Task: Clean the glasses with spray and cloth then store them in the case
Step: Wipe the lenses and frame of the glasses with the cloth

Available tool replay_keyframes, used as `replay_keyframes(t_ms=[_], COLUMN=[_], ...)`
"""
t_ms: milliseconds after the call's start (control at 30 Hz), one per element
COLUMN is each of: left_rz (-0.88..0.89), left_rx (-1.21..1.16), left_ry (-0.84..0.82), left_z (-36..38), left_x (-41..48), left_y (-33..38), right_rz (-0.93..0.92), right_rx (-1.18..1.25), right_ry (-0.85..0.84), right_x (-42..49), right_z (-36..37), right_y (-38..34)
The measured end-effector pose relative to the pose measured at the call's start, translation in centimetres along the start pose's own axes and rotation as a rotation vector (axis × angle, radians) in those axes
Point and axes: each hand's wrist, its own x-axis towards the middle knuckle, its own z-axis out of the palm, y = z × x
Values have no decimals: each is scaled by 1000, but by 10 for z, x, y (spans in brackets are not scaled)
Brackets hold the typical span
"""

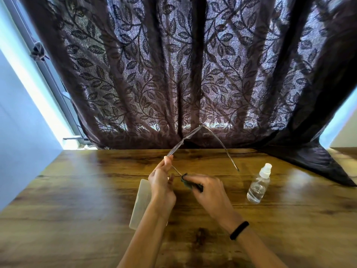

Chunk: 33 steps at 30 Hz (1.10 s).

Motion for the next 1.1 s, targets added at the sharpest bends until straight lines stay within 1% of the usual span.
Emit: replay_keyframes(t_ms=[200, 367, 433, 533, 700, 833, 1033, 1100], left_rz=[-29, -38, -31, -12, 20, 23, 56, 74], left_rx=[-12, 5, 18, 36, 12, 0, 3, -6], left_ry=[3, -14, -23, -7, 28, 32, 70, 92], left_z=[3, -1, -1, -1, -6, -8, -10, -10], left_x=[-5, -3, -4, -1, 7, 7, 9, 11], left_y=[-8, -9, -8, -4, 6, 4, 0, 0], right_rz=[-73, -75, -93, -106, 21, 47, 67, 101], right_rx=[82, -18, -57, -52, -3, 76, 69, 68], right_ry=[-118, -238, -233, -218, -292, -275, -239, -229], right_x=[9, 7, 6, 2, -11, -20, -29, -33], right_z=[4, 4, 1, -3, -7, -10, -16, -19], right_y=[-3, 4, 5, 9, 28, 33, 34, 34])
